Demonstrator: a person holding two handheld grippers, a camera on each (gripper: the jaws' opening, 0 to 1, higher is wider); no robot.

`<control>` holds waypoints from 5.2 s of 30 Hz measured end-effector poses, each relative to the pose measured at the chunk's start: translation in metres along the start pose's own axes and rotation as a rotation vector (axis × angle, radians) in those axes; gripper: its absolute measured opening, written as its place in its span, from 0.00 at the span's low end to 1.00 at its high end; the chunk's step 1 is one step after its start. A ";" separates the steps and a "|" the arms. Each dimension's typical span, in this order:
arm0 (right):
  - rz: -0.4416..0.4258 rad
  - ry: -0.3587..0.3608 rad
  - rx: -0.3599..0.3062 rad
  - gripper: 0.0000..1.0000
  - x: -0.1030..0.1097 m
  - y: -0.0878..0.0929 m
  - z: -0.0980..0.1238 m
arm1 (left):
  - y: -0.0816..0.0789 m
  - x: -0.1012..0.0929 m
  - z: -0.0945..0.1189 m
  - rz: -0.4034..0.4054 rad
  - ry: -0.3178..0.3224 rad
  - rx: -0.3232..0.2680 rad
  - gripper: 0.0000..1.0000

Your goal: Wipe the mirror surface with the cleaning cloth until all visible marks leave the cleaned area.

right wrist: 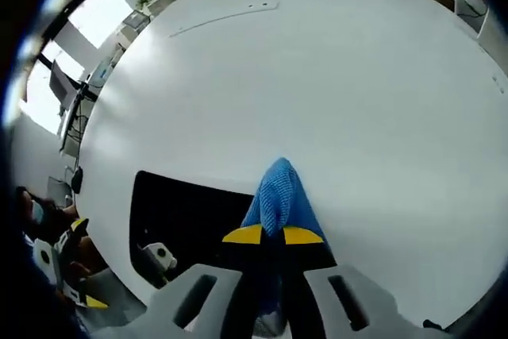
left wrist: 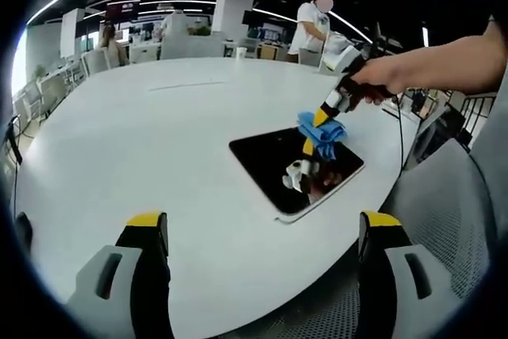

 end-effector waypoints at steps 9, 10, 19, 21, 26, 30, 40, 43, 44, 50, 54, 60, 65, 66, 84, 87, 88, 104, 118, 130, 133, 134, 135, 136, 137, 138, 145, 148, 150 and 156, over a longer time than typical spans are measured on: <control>0.010 -0.011 0.011 0.02 0.024 0.002 -0.006 | 0.001 -0.001 0.000 0.000 0.005 0.001 0.99; 0.012 -0.013 0.013 0.02 0.027 0.002 -0.007 | 0.001 -0.001 0.000 0.000 0.006 0.001 0.99; 0.030 -0.021 0.012 0.02 0.048 0.003 -0.012 | 0.001 -0.002 -0.001 -0.001 0.010 0.005 0.99; 0.001 -0.007 0.009 0.02 0.050 0.002 -0.013 | 0.001 -0.002 -0.001 -0.005 0.010 0.009 0.99; 0.023 0.008 0.008 0.02 0.059 0.002 -0.016 | 0.002 -0.004 -0.001 -0.010 0.019 0.014 0.99; 0.023 0.008 0.010 0.02 0.068 0.003 -0.017 | 0.002 -0.004 -0.001 -0.009 0.021 0.014 0.99; 0.074 -0.009 0.024 0.02 0.094 0.006 -0.024 | 0.002 -0.003 -0.001 -0.005 0.019 0.012 0.98; 0.080 -0.015 0.028 0.02 0.100 0.006 -0.027 | 0.003 -0.003 -0.002 -0.006 0.020 0.015 0.98; 0.089 -0.017 0.029 0.02 0.104 0.007 -0.027 | 0.002 -0.003 -0.002 -0.006 0.019 0.014 0.98; 0.114 -0.030 0.035 0.02 0.120 0.009 -0.030 | 0.002 -0.003 -0.001 -0.010 0.018 0.018 0.97; 0.114 -0.039 0.034 0.02 0.129 0.009 -0.034 | 0.002 -0.003 -0.001 -0.012 0.016 0.019 0.96; 0.118 -0.060 0.039 0.02 0.142 0.011 -0.036 | 0.003 -0.003 -0.001 -0.013 0.019 0.023 0.96; 0.118 -0.073 0.043 0.02 0.150 0.012 -0.038 | 0.003 -0.004 -0.001 -0.014 0.022 0.024 0.96; 0.117 -0.076 0.046 0.02 0.151 0.011 -0.039 | 0.003 -0.004 -0.001 -0.013 0.022 0.023 0.96; 0.138 -0.093 0.052 0.01 0.170 0.012 -0.044 | 0.007 -0.001 -0.004 -0.011 0.014 0.026 0.96; 0.134 -0.096 0.051 0.01 0.170 0.013 -0.043 | 0.008 -0.001 -0.005 -0.015 0.017 0.029 0.96; 0.132 -0.100 0.051 0.01 0.170 0.013 -0.043 | 0.008 -0.001 -0.005 -0.015 0.017 0.030 0.96; 0.133 -0.110 0.068 0.00 0.168 0.024 -0.039 | 0.008 0.001 -0.003 -0.012 0.002 0.031 0.96; 0.148 -0.130 0.073 0.01 0.165 0.045 -0.033 | 0.008 0.001 -0.002 -0.016 -0.003 0.039 0.95; 0.153 -0.154 0.078 0.01 0.165 0.057 -0.030 | 0.007 0.000 -0.001 -0.014 -0.001 0.044 0.94; 0.155 -0.155 0.080 0.01 0.165 0.059 -0.030 | 0.007 0.000 0.000 -0.014 -0.003 0.044 0.94; 0.158 -0.155 0.080 0.01 0.165 0.059 -0.030 | 0.007 0.000 0.000 -0.014 -0.003 0.043 0.94; 0.158 -0.156 0.081 0.01 0.165 0.059 -0.030 | 0.007 0.000 0.000 -0.014 -0.004 0.043 0.94; 0.155 -0.156 0.082 0.01 0.165 0.060 -0.029 | 0.007 0.000 0.000 -0.013 -0.004 0.043 0.94; 0.152 -0.156 0.090 0.01 0.165 0.061 -0.029 | 0.006 0.000 0.000 -0.014 -0.005 0.043 0.94; 0.152 -0.156 0.092 0.01 0.165 0.062 -0.029 | 0.006 0.000 0.000 -0.014 -0.005 0.043 0.94; 0.153 -0.154 0.091 0.02 0.166 0.063 -0.028 | 0.006 0.000 0.000 -0.017 -0.003 0.044 0.94; 0.160 -0.166 0.089 0.02 0.165 0.062 -0.029 | 0.006 0.000 0.000 -0.017 -0.001 0.045 0.94; 0.140 -0.164 0.090 0.02 0.165 0.062 -0.029 | 0.006 0.000 0.000 -0.017 -0.001 0.047 0.94; 0.138 -0.174 0.087 0.01 0.162 0.061 -0.028 | 0.006 0.001 0.000 -0.025 -0.009 0.042 0.95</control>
Point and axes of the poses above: the point that each gripper's makers call its tool centre point, and the gripper's own axes: z roughly backward along the fingers, x roughly to its left, y roughly out of its underside, the point moved 3 cm from there along z, roughly backward along the fingers, and after that the axes turned 12 degrees about -z, right-handed, at the moved point
